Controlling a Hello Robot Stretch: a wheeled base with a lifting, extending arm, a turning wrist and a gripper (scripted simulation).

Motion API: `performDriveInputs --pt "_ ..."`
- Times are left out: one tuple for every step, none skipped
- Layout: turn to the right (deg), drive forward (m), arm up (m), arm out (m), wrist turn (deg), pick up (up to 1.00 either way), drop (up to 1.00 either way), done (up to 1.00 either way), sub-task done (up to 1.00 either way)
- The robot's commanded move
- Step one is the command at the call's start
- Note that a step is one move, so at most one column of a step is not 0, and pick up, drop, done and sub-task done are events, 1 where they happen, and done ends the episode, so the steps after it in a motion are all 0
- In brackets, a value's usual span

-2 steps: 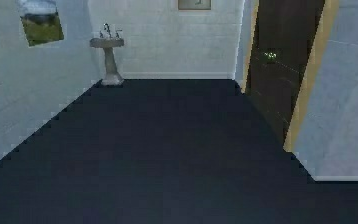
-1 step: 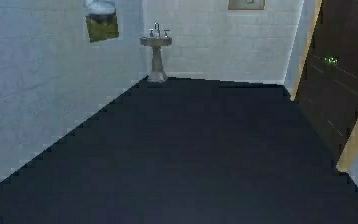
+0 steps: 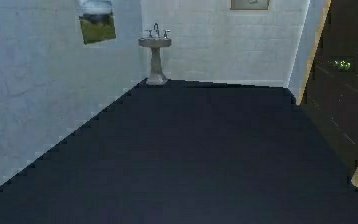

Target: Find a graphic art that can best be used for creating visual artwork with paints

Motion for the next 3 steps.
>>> performDriveInputs --pt "-18.0 0.00 0.00 0.00 0.0 0.00 0.00 0.00 0.00" --pt "0.0 1.00 0.00 0.00 0.0 0.00 0.00 0.00 0.00" --pt "-3.0 0.00 0.00 0.00 0.0 0.00 0.00 0.00 0.00"
